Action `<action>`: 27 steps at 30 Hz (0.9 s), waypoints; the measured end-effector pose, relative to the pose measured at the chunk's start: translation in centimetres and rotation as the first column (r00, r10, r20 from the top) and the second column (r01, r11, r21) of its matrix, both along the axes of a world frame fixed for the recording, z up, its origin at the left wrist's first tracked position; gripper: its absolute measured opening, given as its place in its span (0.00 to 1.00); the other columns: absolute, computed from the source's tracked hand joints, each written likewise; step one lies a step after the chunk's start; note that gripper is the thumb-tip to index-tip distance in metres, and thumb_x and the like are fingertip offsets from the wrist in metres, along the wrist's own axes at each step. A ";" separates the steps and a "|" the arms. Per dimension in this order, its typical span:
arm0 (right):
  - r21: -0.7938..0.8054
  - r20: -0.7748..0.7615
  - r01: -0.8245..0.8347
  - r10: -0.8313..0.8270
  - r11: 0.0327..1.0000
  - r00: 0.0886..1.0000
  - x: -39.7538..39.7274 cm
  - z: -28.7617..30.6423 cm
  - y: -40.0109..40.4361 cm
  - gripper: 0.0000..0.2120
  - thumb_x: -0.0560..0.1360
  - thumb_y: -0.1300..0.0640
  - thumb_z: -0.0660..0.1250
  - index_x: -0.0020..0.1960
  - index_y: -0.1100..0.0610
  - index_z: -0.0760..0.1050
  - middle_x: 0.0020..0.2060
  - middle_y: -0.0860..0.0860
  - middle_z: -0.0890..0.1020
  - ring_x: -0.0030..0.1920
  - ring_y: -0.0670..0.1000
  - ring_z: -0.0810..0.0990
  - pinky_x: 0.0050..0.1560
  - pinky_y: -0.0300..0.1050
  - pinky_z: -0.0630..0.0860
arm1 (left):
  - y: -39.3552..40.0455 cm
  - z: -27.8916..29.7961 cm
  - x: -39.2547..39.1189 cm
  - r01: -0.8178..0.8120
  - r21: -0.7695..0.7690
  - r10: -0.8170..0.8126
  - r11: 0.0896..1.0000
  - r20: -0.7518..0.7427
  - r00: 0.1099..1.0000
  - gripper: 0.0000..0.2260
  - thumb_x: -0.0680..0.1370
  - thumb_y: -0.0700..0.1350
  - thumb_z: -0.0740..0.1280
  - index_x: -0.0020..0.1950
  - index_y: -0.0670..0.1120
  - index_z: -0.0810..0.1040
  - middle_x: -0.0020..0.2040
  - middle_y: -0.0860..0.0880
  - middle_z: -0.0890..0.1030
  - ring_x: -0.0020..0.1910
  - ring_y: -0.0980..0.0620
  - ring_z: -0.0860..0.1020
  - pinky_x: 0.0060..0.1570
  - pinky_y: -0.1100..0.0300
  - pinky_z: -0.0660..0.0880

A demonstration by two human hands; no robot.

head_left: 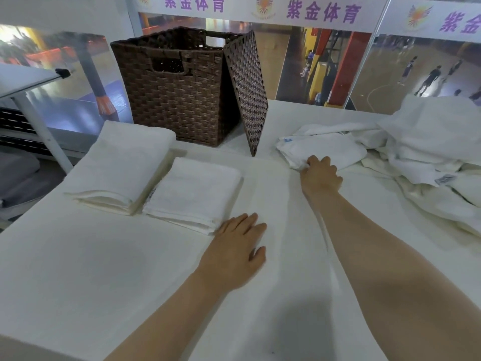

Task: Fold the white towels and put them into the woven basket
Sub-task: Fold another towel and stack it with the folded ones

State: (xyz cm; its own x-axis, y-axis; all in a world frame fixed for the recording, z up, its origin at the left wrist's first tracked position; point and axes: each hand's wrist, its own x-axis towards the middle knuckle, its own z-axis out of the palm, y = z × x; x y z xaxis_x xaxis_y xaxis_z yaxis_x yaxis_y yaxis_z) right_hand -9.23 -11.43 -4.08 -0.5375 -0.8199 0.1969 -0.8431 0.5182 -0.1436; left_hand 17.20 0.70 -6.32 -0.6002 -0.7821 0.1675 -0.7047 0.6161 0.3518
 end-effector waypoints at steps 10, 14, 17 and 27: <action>-0.229 -0.050 -0.278 0.274 0.933 0.960 2.3 -1.7 10.4 0.09 0.78 0.58 0.62 0.54 0.61 0.76 0.50 0.58 0.76 0.45 0.59 0.73 0.35 0.46 0.67 | -0.1 0.3 0.7 -0.015 0.005 0.015 1.000 -0.069 0.998 0.29 0.75 0.59 0.53 0.74 0.50 0.68 0.76 0.49 0.66 0.75 0.50 0.63 0.72 0.60 0.55; -0.286 0.028 -0.327 0.350 0.900 0.936 2.6 -2.0 16.4 0.05 0.74 0.60 0.64 0.48 0.58 0.77 0.49 0.53 0.77 0.43 0.55 0.72 0.36 0.46 0.69 | 0.1 1.0 1.2 -0.087 0.134 0.118 0.987 -0.239 0.964 0.26 0.80 0.54 0.62 0.76 0.51 0.62 0.77 0.53 0.61 0.75 0.55 0.58 0.67 0.73 0.50; -0.313 0.073 -0.371 0.412 0.874 0.908 2.4 -1.9 20.8 0.03 0.73 0.57 0.65 0.45 0.56 0.76 0.47 0.50 0.76 0.43 0.53 0.70 0.39 0.43 0.67 | 0.3 1.5 1.0 -0.091 0.259 0.180 0.962 -0.344 0.921 0.25 0.81 0.49 0.62 0.77 0.51 0.61 0.77 0.53 0.61 0.75 0.55 0.59 0.60 0.81 0.51; 0.038 0.351 -0.624 0.574 0.780 0.739 1.6 2.7 29.9 0.07 0.74 0.47 0.66 0.51 0.44 0.72 0.51 0.39 0.70 0.49 0.42 0.73 0.50 0.32 0.69 | 4.0 3.2 -1.3 0.005 0.274 0.082 0.962 -0.306 0.948 0.25 0.75 0.64 0.61 0.60 0.46 0.76 0.53 0.52 0.79 0.47 0.52 0.76 0.53 0.56 0.72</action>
State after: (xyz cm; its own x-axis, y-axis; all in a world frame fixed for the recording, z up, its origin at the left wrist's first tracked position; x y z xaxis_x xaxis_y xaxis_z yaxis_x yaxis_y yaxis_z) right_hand -7.67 18.44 -1.34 0.0646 -0.9973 -0.0355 -0.9106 -0.0443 -0.4108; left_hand 15.93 4.69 -3.07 -0.5202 -0.8453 0.1218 -0.5538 0.4424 0.7054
